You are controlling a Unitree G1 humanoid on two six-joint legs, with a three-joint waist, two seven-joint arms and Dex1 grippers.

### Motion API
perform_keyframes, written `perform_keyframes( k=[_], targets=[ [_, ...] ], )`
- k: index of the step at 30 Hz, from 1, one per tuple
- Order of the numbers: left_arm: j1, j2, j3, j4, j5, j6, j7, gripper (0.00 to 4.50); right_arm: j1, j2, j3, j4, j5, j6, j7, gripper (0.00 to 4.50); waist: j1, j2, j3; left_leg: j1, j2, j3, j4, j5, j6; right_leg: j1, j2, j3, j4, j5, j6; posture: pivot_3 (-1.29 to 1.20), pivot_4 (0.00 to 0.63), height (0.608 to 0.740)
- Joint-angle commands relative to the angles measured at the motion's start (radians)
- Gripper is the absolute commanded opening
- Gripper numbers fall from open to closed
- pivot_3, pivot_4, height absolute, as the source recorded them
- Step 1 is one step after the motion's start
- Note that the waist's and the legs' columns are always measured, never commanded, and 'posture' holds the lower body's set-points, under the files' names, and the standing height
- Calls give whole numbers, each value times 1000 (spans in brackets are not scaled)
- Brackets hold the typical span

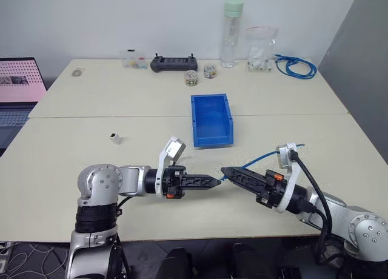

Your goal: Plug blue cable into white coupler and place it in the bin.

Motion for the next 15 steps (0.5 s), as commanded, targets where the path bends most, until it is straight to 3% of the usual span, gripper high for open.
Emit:
perform_keyframes(
  k=[1, 9, 15],
  targets=[
    [3, -3, 20, -25, -51, 7, 35, 229, -23, -22, 30, -25, 63, -20, 12, 4500, 0, 0, 0, 0, 0, 0, 0, 0, 0, 0, 0, 0, 0, 0, 0, 0, 150, 740],
    [-3, 0, 19, -8, -111, 7, 68, 229, -37, -20, 72, -6, 58, -60, 2, 4500, 0, 0, 0, 0, 0, 0, 0, 0, 0, 0, 0, 0, 0, 0, 0, 0, 150, 740],
    [-1, 2, 12, -3, -126, -1, 80, 229, -40, -35, 80, -6, 63, -70, 11, 3289, 0, 0, 0, 0, 0, 0, 0, 0, 0, -1, 0, 0, 0, 0, 0, 0, 150, 740]
  ],
)
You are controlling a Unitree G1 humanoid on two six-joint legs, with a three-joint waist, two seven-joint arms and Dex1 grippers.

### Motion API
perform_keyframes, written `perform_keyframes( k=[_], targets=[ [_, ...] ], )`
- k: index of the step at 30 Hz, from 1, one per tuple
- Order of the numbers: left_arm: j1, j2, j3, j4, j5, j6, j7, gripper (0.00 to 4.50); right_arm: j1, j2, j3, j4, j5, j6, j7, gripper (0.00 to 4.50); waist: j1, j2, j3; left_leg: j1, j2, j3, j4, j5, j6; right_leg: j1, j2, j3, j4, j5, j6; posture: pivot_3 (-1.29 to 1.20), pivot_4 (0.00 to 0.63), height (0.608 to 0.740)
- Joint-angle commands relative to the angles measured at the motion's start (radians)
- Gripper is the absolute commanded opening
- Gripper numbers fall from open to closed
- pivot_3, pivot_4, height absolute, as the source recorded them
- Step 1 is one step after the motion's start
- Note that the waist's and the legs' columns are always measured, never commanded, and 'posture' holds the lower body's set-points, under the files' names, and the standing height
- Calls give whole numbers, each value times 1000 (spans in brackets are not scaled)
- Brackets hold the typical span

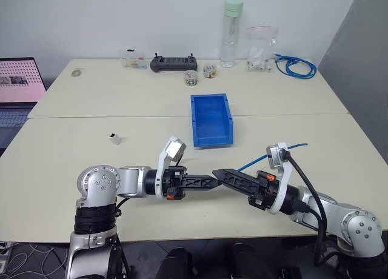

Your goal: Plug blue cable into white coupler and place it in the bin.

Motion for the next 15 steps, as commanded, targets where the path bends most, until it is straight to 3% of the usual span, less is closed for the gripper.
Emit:
perform_keyframes(
  k=[1, 13, 15],
  targets=[
    [-2, 4, 8, -5, -38, -4, 2, 229, -8, -15, 0, -11, 37, -18, 11, 3009, 0, 0, 0, 0, 0, 0, 0, 0, 0, 0, 0, 0, 0, 0, 0, 0, 150, 740],
    [18, 34, -19, -18, -42, -48, -4, 229, -8, -28, 16, -5, 26, -28, 9, 274, 0, 0, 0, -1, 0, 0, 0, 0, 0, -2, 0, 0, 0, 0, 0, 0, 150, 740],
    [20, 39, -24, -19, -41, -56, -5, 229, -12, -28, 19, 0, 22, -29, 10, 182, 0, 0, 0, -2, 0, 0, 0, 0, 0, -2, 0, 1, 0, 0, 0, 0, 150, 740]
  ],
)
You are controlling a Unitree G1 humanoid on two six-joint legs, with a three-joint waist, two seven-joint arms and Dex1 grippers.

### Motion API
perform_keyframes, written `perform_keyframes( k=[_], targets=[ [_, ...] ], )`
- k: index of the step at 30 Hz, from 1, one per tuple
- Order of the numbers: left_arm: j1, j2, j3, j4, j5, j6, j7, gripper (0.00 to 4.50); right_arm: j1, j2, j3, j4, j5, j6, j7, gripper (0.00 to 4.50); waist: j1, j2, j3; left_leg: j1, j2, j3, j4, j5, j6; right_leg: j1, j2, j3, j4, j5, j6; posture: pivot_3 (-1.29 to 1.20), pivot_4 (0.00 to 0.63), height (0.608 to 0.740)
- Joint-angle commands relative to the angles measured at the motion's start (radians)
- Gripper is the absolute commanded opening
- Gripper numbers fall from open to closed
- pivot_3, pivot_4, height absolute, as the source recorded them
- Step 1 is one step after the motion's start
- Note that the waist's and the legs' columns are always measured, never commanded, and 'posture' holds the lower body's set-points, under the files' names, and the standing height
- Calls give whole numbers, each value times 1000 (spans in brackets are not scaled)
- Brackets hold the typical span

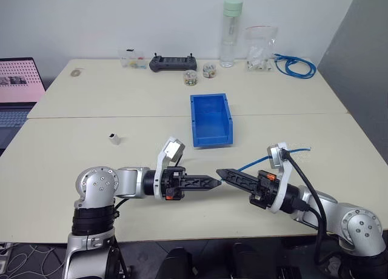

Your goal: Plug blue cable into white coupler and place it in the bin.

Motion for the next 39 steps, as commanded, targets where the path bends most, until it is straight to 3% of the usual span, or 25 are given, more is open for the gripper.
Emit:
perform_keyframes(
  k=[1, 6, 8, 12, 16, 20, 23, 27, 29, 33, 39],
  targets=[
    [3, 18, -14, -17, -9, -29, -2, 229, -14, -3, 4, -16, 20, -11, 9, 182, 0, 0, 0, 0, 0, 0, 0, 0, 0, 0, 0, 0, 0, 0, 0, 0, 150, 740],
    [16, 27, -24, -26, -18, -45, -2, 229, -20, -5, 9, -15, 23, -12, 9, 181, 0, 0, 0, -1, 0, 0, 0, 0, 0, -1, 0, 0, 0, 0, 0, 0, 150, 740],
    [21, 29, -26, -27, -14, -58, -1, 932, -28, -6, 12, -12, 10, -10, 7, 181, 0, 0, 0, -2, 0, 1, 0, 0, 0, -3, 0, 1, 0, 0, 0, 0, 150, 740],
    [29, 63, -59, -47, 12, -103, -35, 1651, -38, -13, 13, 3, -11, -9, 15, 180, 0, 0, 0, -6, 0, 1, 0, 0, 0, -6, 0, 1, 1, 0, 0, 0, 150, 740],
    [75, 176, -123, -136, 47, -171, -130, 2407, -60, -19, 14, 33, -35, 0, 32, 180, -3, 0, 0, -6, 0, 1, 0, 0, 0, -7, 0, 1, 1, 0, 0, 0, 150, 740],
    [172, 374, -239, -240, 253, -412, -267, 3120, -97, -26, 10, 78, -81, 15, 67, 180, -6, 1, 2, -6, 1, 3, 0, 0, 0, -8, 0, 2, 1, 0, -1, 0, 150, 740],
    [212, 410, -261, -227, 448, -626, -186, 3670, -121, -30, 3, 108, -108, 26, 98, 180, 1, 4, 4, -6, 1, 4, -1, 0, 0, -8, 0, 3, 1, 0, -2, 0, 150, 740],
    [196, 290, -225, -187, 692, -764, 172, 4462, -164, -29, 3, 159, -177, 37, 154, 180, 22, 3, 5, -7, 1, 3, 0, 0, 0, -8, -1, 2, -1, 1, -1, 0, 150, 740],
    [194, 209, -200, -175, 796, -814, 351, 4462, -184, -22, 2, 180, -196, 44, 173, 180, 24, 1, 6, -9, 1, 3, 1, 0, 0, -8, -1, 2, -1, 2, 0, 0, 150, 740],
    [193, -101, -22, -122, 1005, -831, 924, 4462, -246, -6, 26, 228, -287, 56, 240, 180, 30, 0, 7, -12, 0, 3, 2, 0, 0, -10, -3, 1, -3, 5, -3, 0, 150, 740],
    [132, -405, 75, -28, 1146, -923, 1325, 4462, -315, 32, 18, 290, -363, 75, 288, 180, 32, -5, 8, -13, -1, 3, 2, 0, 0, -11, -3, 1, 0, 7, -2, 0, 150, 740]
  ],
)
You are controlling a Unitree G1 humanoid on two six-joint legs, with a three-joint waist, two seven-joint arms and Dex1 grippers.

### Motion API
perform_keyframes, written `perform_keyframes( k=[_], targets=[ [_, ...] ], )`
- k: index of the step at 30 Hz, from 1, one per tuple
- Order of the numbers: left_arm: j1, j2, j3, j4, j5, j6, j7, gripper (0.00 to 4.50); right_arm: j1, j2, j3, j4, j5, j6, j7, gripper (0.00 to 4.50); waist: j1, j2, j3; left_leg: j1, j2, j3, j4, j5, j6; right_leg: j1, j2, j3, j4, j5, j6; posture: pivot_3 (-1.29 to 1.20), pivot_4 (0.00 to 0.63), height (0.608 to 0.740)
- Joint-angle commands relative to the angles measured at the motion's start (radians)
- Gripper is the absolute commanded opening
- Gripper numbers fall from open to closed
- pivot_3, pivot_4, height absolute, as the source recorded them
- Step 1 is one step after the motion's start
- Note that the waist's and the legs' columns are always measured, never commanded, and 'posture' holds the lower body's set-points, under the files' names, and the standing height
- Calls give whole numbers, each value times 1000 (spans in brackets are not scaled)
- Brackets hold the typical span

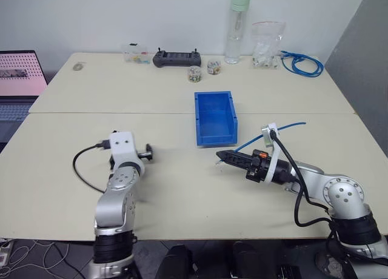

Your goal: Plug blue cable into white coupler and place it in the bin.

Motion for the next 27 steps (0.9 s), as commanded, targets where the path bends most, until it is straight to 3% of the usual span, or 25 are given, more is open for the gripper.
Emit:
perform_keyframes(
  k=[1, 7, 15, 24, 27],
  targets=[
    [-77, -132, 51, 99, 86, -99, 237, 4462, -48, 13, -12, 8, -43, 20, 50, 180, 7, -1, 0, 0, 0, 0, 0, 0, 0, 0, 0, 0, 0, 0, 0, 0, 150, 740],
    [-238, -152, 128, 409, 64, -293, 299, 4462, -48, 22, -42, 6, -66, 44, 59, 180, 22, -2, 0, 1, -1, 0, 2, 0, 0, 1, 0, -1, 1, 2, 1, 0, 150, 740],
    [-472, -103, 216, 835, 19, -532, 354, 4462, -1, 31, -65, -63, -50, 73, 20, 180, 22, -2, 0, 2, -2, 1, 2, 1, 0, 1, 0, -1, 3, 2, 1, 0, 150, 740],
    [-586, -75, 239, 1060, -11, -664, 362, 4462, 17, 42, -88, -90, -43, 87, -4, 180, 22, -2, 0, 2, -2, 1, 2, 1, 0, 1, 0, -4, 4, 2, 1, 0, 150, 740],
    [-592, -76, 244, 1081, -21, -694, 369, 4038, 20, 44, -93, -95, -41, 89, -12, 180, 22, -2, 0, 2, -2, 1, 2, 1, 0, 1, 0, -4, 4, 2, 1, 0, 150, 740]
  ],
)
